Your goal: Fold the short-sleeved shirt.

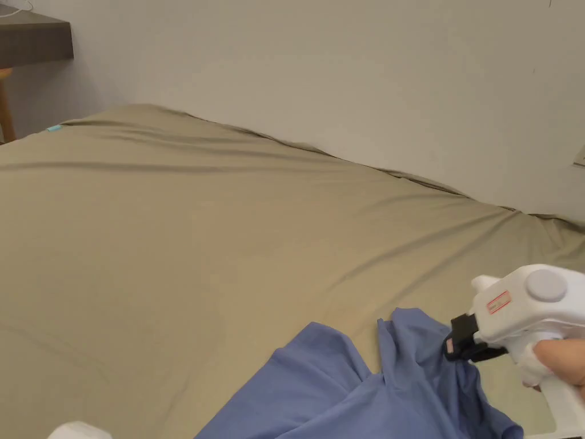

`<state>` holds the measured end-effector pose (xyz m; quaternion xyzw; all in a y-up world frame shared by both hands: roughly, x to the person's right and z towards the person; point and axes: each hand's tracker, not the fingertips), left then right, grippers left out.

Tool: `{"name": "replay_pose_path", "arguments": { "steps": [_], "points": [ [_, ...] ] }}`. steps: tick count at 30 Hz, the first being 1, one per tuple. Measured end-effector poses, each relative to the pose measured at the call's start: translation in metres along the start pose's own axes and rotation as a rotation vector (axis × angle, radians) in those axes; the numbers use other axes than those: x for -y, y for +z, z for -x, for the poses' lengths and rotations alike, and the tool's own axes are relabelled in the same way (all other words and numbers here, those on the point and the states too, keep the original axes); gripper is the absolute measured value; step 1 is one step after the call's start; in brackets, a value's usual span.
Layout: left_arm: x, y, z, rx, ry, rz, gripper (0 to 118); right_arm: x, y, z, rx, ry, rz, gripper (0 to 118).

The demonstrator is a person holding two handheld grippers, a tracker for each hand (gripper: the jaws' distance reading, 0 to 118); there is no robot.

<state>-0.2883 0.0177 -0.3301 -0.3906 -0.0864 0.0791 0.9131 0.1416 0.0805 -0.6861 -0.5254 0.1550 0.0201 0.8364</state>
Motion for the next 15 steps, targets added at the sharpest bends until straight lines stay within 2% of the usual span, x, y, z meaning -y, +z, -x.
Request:
{"name": "replay_pose_path", "arguments": {
  "steps": [3, 8, 10, 15],
  "points": [
    [-0.035, 0.018, 0.002, 0.004, -0.045, -0.072, 9, -0.002, 0.062, 0.0, 0.012, 0.039, -0.128, 6],
    [-0.126, 0.053, -0.004, -0.028, -0.144, -0.209, 9, -0.002, 0.18, 0.012, 0.022, 0.053, -0.362, 6],
    [-0.169, 0.068, -0.006, -0.041, -0.164, -0.271, 9, -0.008, 0.219, 0.013, 0.05, 0.076, -0.434, 6],
    [-0.281, 0.09, -0.018, -0.047, -0.187, -0.339, 9, -0.031, 0.302, 0.01, 0.129, 0.069, -0.585, 6]
  ]
}}
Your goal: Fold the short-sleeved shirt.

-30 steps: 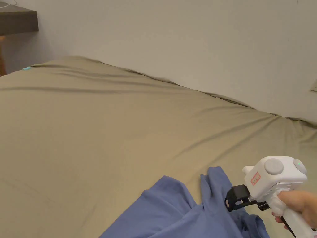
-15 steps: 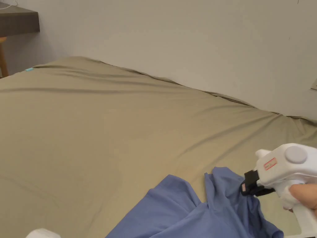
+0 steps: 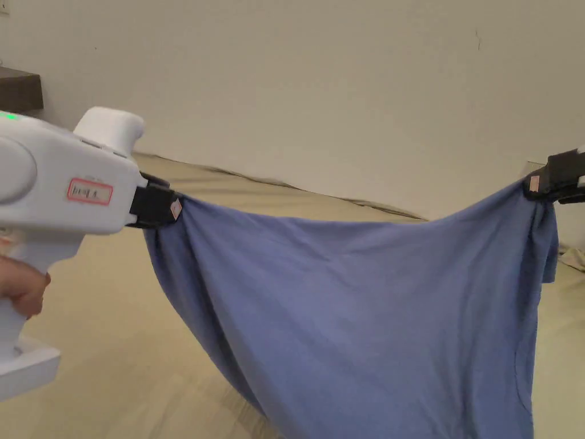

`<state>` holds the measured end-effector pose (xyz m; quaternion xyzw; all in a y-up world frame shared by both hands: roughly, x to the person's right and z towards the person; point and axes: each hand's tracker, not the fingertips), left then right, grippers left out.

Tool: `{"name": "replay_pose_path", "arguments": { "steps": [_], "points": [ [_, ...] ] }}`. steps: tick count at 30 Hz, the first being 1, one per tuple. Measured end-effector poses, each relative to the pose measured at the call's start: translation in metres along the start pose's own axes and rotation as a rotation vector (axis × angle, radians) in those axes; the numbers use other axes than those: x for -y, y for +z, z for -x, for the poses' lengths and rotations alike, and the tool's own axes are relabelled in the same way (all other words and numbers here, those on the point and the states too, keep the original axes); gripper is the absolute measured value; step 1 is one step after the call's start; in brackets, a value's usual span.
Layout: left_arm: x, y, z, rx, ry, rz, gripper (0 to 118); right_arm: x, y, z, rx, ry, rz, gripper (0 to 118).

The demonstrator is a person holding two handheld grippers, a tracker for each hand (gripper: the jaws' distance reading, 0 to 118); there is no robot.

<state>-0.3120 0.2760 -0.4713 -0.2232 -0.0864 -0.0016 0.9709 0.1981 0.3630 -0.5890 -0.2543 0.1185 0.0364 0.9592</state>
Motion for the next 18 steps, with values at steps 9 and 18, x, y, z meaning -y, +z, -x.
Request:
{"name": "replay_pose_path", "arguments": {
  "steps": [9, 18],
  "points": [
    [-0.131, -0.034, 0.003, -0.109, -0.009, -0.121, 9, -0.089, 0.038, -0.021, 0.102, -0.009, -0.233, 6],
    [-0.186, -0.053, 0.016, -0.191, -0.019, -0.179, 9, -0.132, 0.043, -0.028, 0.127, 0.016, -0.383, 6]
  ]
}}
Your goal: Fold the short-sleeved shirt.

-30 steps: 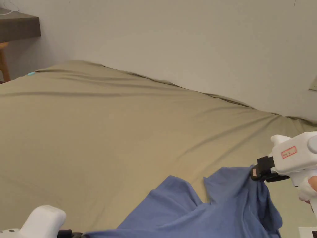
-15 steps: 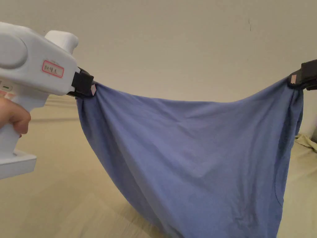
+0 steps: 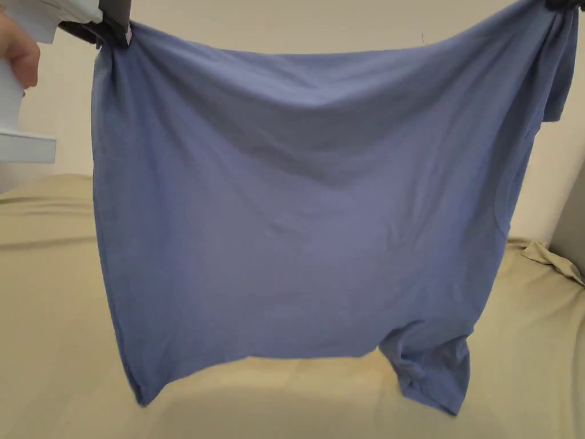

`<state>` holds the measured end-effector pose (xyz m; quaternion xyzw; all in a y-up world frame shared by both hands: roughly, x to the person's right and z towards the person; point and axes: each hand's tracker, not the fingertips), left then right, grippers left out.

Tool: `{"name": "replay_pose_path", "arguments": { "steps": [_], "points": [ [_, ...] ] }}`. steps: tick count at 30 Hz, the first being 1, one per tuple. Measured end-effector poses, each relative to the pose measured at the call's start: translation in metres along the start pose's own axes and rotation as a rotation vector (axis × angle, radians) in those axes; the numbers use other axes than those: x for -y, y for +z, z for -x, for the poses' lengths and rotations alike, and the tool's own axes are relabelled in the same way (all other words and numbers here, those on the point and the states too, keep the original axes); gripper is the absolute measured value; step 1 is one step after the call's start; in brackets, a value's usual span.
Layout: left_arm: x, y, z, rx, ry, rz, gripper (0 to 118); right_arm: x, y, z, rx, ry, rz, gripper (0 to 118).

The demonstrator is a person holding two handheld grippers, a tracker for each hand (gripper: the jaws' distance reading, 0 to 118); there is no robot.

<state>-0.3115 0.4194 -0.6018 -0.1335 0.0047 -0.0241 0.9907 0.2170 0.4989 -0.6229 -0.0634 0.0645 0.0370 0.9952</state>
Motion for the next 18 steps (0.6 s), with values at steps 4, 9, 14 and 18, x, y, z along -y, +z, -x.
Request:
{"name": "replay_pose_path", "arguments": {
  "steps": [4, 9, 14, 18],
  "points": [
    [-0.004, 0.002, 0.001, 0.001, 0.02, -0.037, 9, 0.001, 0.007, 0.008, -0.035, -0.004, -0.002, 6],
    [0.029, 0.005, -0.007, 0.026, -0.042, -0.004, 9, 0.029, 0.016, 0.02, -0.053, 0.063, 0.059, 6],
    [0.087, 0.015, -0.015, 0.085, -0.055, 0.056, 9, 0.079, 0.036, 0.025, -0.102, 0.075, 0.114, 6],
    [0.13, 0.03, -0.015, 0.119, -0.037, 0.103, 9, 0.124, 0.069, 0.024, -0.13, 0.051, 0.154, 6]
  ]
}}
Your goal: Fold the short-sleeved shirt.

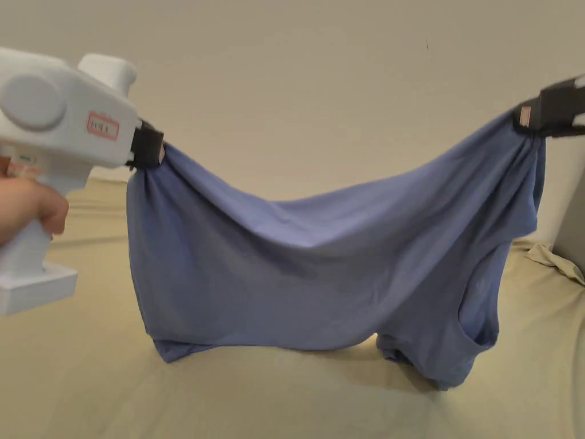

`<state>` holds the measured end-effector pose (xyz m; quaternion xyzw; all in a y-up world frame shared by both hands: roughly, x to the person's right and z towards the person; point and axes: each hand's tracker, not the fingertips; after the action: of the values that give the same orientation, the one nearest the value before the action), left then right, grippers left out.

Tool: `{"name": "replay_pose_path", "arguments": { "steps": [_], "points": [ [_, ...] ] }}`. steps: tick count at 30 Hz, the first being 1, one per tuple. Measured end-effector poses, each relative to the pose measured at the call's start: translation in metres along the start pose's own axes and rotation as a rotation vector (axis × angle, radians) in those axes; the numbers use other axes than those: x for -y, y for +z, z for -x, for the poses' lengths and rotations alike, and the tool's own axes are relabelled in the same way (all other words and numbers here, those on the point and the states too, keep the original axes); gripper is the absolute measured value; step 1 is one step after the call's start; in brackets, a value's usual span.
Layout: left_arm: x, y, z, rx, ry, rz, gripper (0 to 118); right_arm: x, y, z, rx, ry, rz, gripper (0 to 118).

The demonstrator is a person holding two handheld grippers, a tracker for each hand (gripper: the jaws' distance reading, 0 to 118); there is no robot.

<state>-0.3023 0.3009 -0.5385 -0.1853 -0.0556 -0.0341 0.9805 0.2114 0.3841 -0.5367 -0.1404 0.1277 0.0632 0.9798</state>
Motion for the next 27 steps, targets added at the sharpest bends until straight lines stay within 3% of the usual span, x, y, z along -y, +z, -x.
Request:
{"name": "replay_pose_path", "arguments": {
  "steps": [7, 11, 16, 20, 27],
  "points": [
    [0.07, 0.038, -0.004, 0.048, 0.059, 0.034, 9, 0.077, 0.046, -0.001, -0.02, -0.034, 0.067, 6],
    [0.111, 0.064, -0.01, 0.068, 0.065, 0.061, 9, 0.12, 0.072, -0.003, -0.023, -0.115, 0.107, 6],
    [0.16, 0.094, -0.005, 0.09, 0.135, 0.12, 9, 0.177, 0.1, 0.0, -0.011, -0.145, 0.142, 6],
    [0.2, 0.117, -0.003, 0.075, 0.148, 0.174, 9, 0.223, 0.124, 0.003, -0.013, -0.25, 0.188, 6],
    [0.265, 0.139, 0.009, 0.081, 0.161, 0.233, 9, 0.297, 0.163, 0.017, -0.019, -0.309, 0.244, 6]
  ]
}}
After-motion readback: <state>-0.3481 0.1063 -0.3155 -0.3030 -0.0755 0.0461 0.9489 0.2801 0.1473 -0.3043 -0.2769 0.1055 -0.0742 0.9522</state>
